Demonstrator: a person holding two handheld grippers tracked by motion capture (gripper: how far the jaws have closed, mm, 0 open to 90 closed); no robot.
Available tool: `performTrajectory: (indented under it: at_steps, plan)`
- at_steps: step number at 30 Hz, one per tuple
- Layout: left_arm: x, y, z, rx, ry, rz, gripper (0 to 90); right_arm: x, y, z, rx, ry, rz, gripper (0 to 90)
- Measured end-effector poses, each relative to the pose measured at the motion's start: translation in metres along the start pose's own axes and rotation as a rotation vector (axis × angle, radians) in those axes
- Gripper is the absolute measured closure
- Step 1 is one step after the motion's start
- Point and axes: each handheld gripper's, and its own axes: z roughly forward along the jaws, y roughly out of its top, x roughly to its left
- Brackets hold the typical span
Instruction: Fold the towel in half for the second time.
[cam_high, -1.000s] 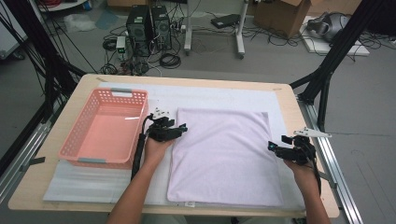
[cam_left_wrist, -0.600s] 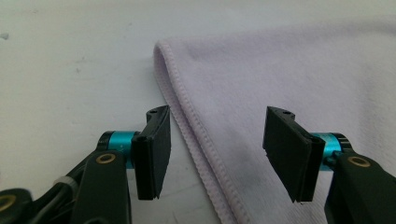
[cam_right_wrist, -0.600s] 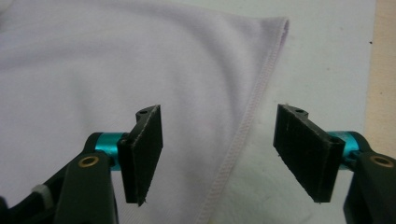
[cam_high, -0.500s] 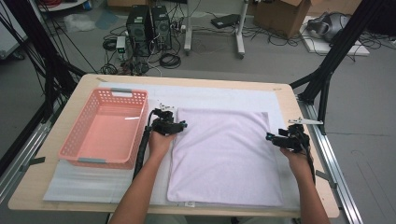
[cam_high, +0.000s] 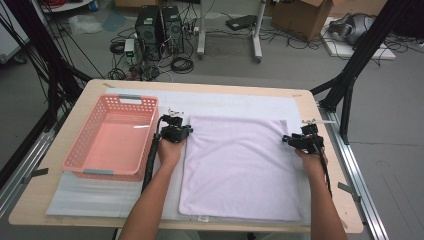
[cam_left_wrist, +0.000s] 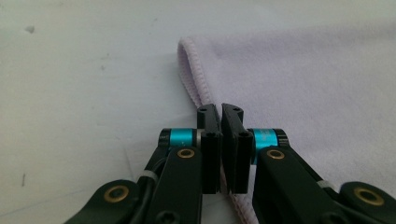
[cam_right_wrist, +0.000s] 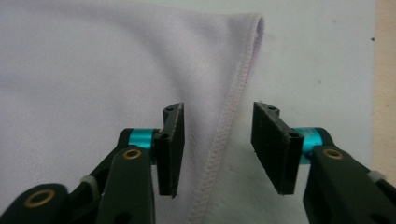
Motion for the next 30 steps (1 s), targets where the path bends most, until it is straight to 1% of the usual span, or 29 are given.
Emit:
performTrajectory:
  at_steps: [2,3,4,5,6,7,8,10,11,13,14,15,17,19,21,23,26,27,30]
  plan:
    - [0.0,0.0,0.0,0.0,0.0,-0.006,86.2,0.002,-0.001,0.005,0.004,-0.007,-0.015,62.2]
    - [0.001,0.0,0.0,0.0,-0.001,-0.007,86.3,0.004,-0.001,0.005,0.0,-0.017,-0.011,65.3]
    - [0.001,0.0,0.0,-0.001,-0.001,-0.01,86.4,0.004,-0.001,0.006,-0.002,-0.017,-0.006,68.0]
    - [0.001,0.0,0.0,-0.001,-0.002,-0.01,86.5,0.004,-0.001,0.006,-0.004,-0.015,-0.002,73.4]
    - [0.001,0.0,-0.001,-0.002,-0.004,-0.012,86.5,0.004,-0.001,0.006,-0.002,0.001,0.002,83.0]
    - [0.002,0.0,-0.001,-0.001,-0.005,-0.012,86.6,0.004,-0.001,0.006,-0.001,0.02,0.019,84.7]
    - [0.002,0.0,-0.002,0.0,-0.005,-0.007,86.6,0.004,-0.001,0.006,0.001,0.016,0.023,85.8]
    - [0.003,0.001,-0.004,-0.005,-0.011,-0.008,86.7,0.005,0.0,0.005,0.004,0.016,0.017,86.4]
    - [0.003,0.001,-0.005,-0.009,-0.012,-0.009,86.7,0.003,-0.001,0.003,-0.001,0.019,0.026,86.5]
    - [0.005,0.004,-0.01,-0.025,-0.015,-0.02,86.8,0.0,-0.001,-0.001,-0.029,0.028,0.053,86.6]
    - [0.005,0.005,-0.012,-0.037,-0.018,-0.031,86.9,-0.001,0.001,-0.006,-0.054,0.014,0.049,86.8]
    - [0.006,0.007,-0.015,-0.049,-0.021,-0.039,86.9,-0.002,0.002,-0.008,-0.07,0.013,0.049,86.9]
    - [0.006,0.009,-0.02,-0.072,-0.027,-0.034,87.0,-0.002,0.004,-0.015,-0.116,0.018,0.047,86.8]
    - [0.005,0.011,-0.026,-0.092,-0.04,-0.035,87.1,-0.002,0.005,-0.02,-0.138,0.019,0.039,86.8]
    - [0.004,0.013,-0.031,-0.117,-0.049,-0.03,87.1,-0.002,0.006,-0.025,-0.163,0.028,0.044,86.8]
    - [0.003,0.015,-0.036,-0.142,-0.056,-0.03,87.1,-0.002,0.006,-0.029,-0.174,0.033,0.043,86.8]
    - [0.004,0.016,-0.041,-0.134,-0.065,-0.027,87.1,0.0,0.006,-0.034,-0.184,0.043,0.048,86.8]
    - [0.004,0.016,-0.042,-0.134,-0.068,-0.027,87.1,0.001,0.006,-0.037,-0.19,0.046,0.037,86.8]
    - [0.003,0.017,-0.05,-0.14,-0.084,-0.017,87.1,0.004,0.006,-0.045,-0.203,0.056,0.026,86.8]
